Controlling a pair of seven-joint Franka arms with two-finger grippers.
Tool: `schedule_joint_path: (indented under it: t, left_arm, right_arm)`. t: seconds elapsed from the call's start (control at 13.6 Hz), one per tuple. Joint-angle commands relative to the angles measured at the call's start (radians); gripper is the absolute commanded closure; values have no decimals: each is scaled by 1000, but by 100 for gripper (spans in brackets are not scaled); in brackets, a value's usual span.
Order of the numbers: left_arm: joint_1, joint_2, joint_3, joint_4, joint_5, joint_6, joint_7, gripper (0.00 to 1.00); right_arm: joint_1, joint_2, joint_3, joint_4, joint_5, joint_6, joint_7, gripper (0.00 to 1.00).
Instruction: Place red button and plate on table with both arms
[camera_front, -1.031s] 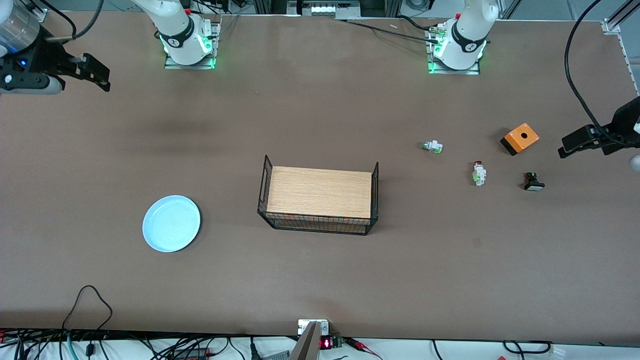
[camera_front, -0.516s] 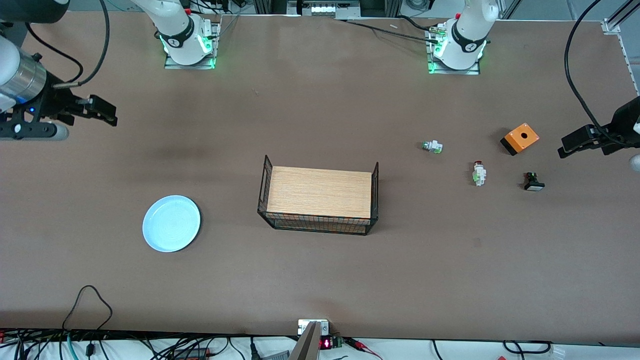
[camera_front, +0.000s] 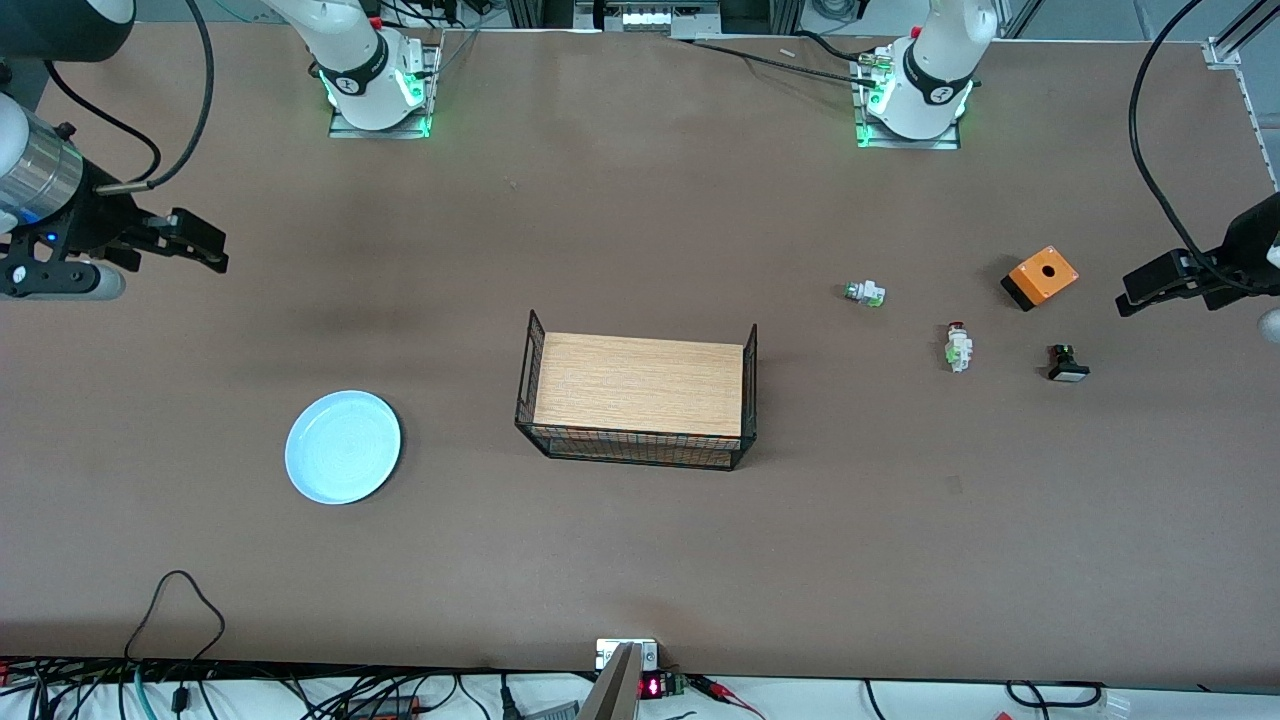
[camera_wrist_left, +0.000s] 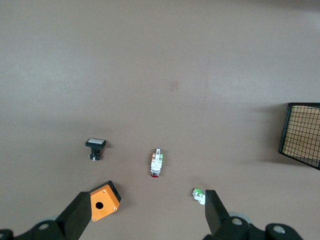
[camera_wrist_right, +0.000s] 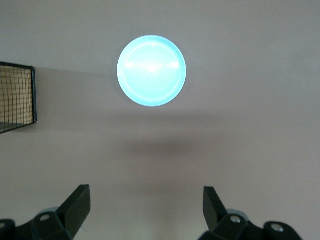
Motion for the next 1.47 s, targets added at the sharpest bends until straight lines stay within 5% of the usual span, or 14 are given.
schedule_joint_path:
  t: [0.0, 0.66, 1.4]
  left_arm:
    - [4, -15, 1, -5, -4, 3, 24, 0]
    - [2, -27, -2, -14, -3, 6, 26, 0]
    - [2, -32, -2, -16, -3, -23, 49, 0]
  right_arm:
    - [-8, 34, 2, 26, -10, 3, 6, 0]
    - [-11, 40, 0, 16, -4, -103, 8, 0]
    - [-11, 53, 0, 23, 0, -8, -9, 0]
